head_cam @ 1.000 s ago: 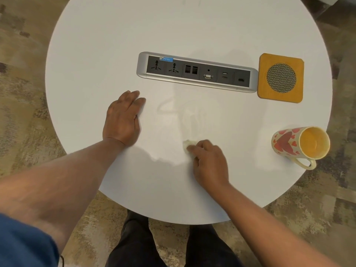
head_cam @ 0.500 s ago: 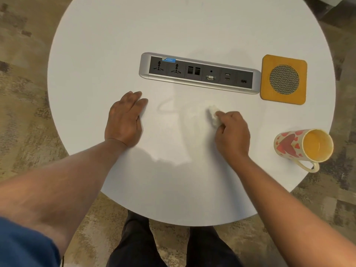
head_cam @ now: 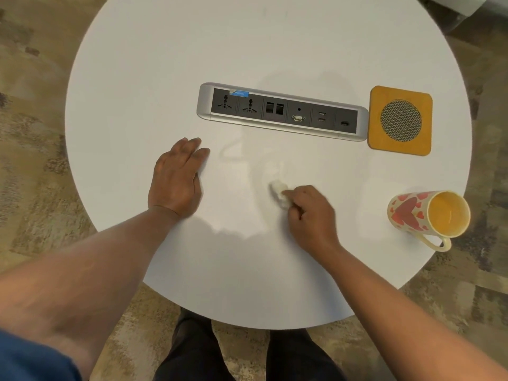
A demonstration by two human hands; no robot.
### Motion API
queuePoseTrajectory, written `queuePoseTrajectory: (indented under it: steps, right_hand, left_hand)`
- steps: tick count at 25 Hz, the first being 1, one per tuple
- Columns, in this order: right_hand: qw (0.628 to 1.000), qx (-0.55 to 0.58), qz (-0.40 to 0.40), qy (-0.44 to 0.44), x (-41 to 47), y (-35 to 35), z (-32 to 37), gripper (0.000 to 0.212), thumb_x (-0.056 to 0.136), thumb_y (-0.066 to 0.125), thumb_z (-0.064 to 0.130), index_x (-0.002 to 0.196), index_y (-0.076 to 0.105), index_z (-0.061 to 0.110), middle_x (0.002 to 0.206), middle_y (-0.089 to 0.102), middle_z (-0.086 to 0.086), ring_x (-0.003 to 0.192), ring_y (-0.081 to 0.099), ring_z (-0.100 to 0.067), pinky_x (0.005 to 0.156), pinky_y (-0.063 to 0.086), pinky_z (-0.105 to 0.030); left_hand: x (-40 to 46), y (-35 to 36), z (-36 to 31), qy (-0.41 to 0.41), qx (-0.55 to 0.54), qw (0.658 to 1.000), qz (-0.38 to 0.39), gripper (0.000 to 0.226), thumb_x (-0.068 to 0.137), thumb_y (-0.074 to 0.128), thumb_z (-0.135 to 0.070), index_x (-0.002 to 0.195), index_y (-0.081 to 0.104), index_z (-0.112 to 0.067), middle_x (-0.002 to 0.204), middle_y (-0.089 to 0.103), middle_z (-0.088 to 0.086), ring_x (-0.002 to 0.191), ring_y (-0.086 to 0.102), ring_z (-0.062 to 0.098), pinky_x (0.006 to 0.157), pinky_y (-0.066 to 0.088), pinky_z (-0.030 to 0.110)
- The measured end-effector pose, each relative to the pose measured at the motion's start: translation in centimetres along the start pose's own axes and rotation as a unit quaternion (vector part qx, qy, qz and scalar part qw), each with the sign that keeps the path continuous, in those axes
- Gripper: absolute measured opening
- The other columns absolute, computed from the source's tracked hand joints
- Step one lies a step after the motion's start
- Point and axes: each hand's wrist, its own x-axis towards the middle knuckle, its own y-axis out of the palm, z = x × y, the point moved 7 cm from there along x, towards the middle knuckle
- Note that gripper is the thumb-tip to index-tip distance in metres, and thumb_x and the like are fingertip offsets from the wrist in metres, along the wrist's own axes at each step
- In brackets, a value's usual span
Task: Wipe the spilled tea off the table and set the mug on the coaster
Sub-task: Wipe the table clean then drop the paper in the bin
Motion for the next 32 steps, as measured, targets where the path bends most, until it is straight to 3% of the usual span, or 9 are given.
queuePoseTrajectory:
  steps: [3, 6, 9, 13, 18, 22, 25, 29, 32]
  right_hand:
    - [0.982, 0.015, -0.144, 0.123, 1.9, -4.4, -4.9, 0.045, 0.080, 0.048, -0.009, 0.117, 0.070, 0.008, 0.106, 0.062, -0.015, 0.101, 0.058, -0.029, 0.087, 0.039, -0.023]
    - [0.949, -0.019, -0.218, 0.226, 2.8, -7.3, -8.9, 0.048, 0.088, 0.045, -0.002, 0.132, 0.058, 0.011, 0.120, 0.054, -0.015, 0.110, 0.051, -0.030, 0.090, 0.033, -0.024]
    - [0.928, -0.078, -0.215, 0.296, 3.6, -8.1, -11.3, 0.054, 0.087, 0.048, -0.006, 0.137, 0.054, 0.014, 0.130, 0.050, -0.014, 0.116, 0.046, -0.035, 0.084, 0.031, -0.029]
    - [0.924, -0.128, -0.142, 0.330, 4.2, -7.0, -12.3, 0.056, 0.082, 0.051, -0.010, 0.133, 0.055, 0.013, 0.131, 0.050, -0.014, 0.119, 0.044, -0.037, 0.083, 0.037, -0.035]
    - [0.963, -0.045, -0.104, 0.245, 4.5, -4.1, -8.7, 0.037, 0.093, 0.043, 0.006, 0.124, 0.061, 0.014, 0.114, 0.052, -0.003, 0.109, 0.045, -0.025, 0.082, 0.030, -0.022]
    - [0.986, 0.003, -0.057, 0.155, 5.6, -0.4, -3.8, 0.037, 0.093, 0.043, 0.009, 0.123, 0.063, 0.015, 0.116, 0.055, -0.005, 0.097, 0.039, -0.011, 0.083, 0.038, -0.026]
    - [0.996, -0.031, -0.015, 0.079, 8.3, 1.9, -0.3, 0.039, 0.090, 0.048, 0.004, 0.123, 0.064, 0.017, 0.120, 0.057, -0.011, 0.105, 0.048, -0.021, 0.086, 0.038, -0.029]
    - [1.000, -0.017, 0.022, -0.006, 11.0, 4.6, 4.0, 0.019, 0.095, 0.052, 0.024, 0.104, 0.069, 0.024, 0.111, 0.061, 0.001, 0.096, 0.048, 0.001, 0.076, 0.034, -0.027]
    - [0.989, -0.034, 0.064, -0.126, 9.1, 6.3, 7.2, 0.036, 0.090, 0.053, 0.002, 0.116, 0.072, 0.018, 0.114, 0.066, -0.001, 0.104, 0.051, -0.028, 0.080, 0.034, -0.026]
  left_hand:
    - [0.1, 0.0, -0.1, 0.000, 0.002, 1.000, 0.001, 0.052, 0.087, 0.047, -0.001, 0.137, 0.061, -0.007, 0.151, 0.053, 0.016, 0.143, 0.045, 0.041, 0.111, 0.039, 0.057]
    - [0.1, 0.0, 0.0, 0.003, 0.000, 1.000, -0.003, 0.053, 0.087, 0.047, -0.002, 0.137, 0.062, -0.007, 0.151, 0.053, 0.016, 0.143, 0.045, 0.041, 0.111, 0.039, 0.057]
    - [0.0, -0.1, 0.0, 0.007, 0.000, 1.000, -0.021, 0.050, 0.088, 0.049, 0.001, 0.135, 0.063, -0.006, 0.150, 0.054, 0.016, 0.141, 0.047, 0.042, 0.110, 0.040, 0.057]
    - [0.0, 0.1, 0.0, 0.013, 0.002, 1.000, -0.028, 0.049, 0.089, 0.049, 0.001, 0.135, 0.062, -0.008, 0.149, 0.055, 0.015, 0.140, 0.047, 0.040, 0.108, 0.041, 0.056]
    - [0.0, 0.2, 0.2, 0.014, 0.004, 0.999, -0.031, 0.049, 0.089, 0.047, -0.003, 0.135, 0.061, -0.009, 0.150, 0.055, 0.014, 0.141, 0.047, 0.040, 0.108, 0.041, 0.055]
    - [-0.1, 0.3, 0.3, 0.009, 0.006, 1.000, -0.027, 0.050, 0.089, 0.045, -0.005, 0.136, 0.061, -0.010, 0.151, 0.054, 0.013, 0.142, 0.046, 0.039, 0.110, 0.040, 0.054]
    - [-0.1, 0.4, 0.3, 0.008, 0.005, 1.000, -0.022, 0.051, 0.088, 0.046, -0.005, 0.137, 0.061, -0.011, 0.151, 0.053, 0.013, 0.143, 0.045, 0.039, 0.111, 0.039, 0.054]
    - [0.0, 0.3, 0.3, 0.007, 0.005, 1.000, -0.022, 0.051, 0.088, 0.047, -0.004, 0.136, 0.060, -0.011, 0.151, 0.053, 0.012, 0.142, 0.045, 0.038, 0.110, 0.040, 0.053]
    - [-0.2, 0.2, 0.2, 0.007, 0.007, 1.000, -0.017, 0.051, 0.088, 0.047, -0.005, 0.137, 0.060, -0.011, 0.152, 0.052, 0.012, 0.143, 0.044, 0.038, 0.111, 0.039, 0.053]
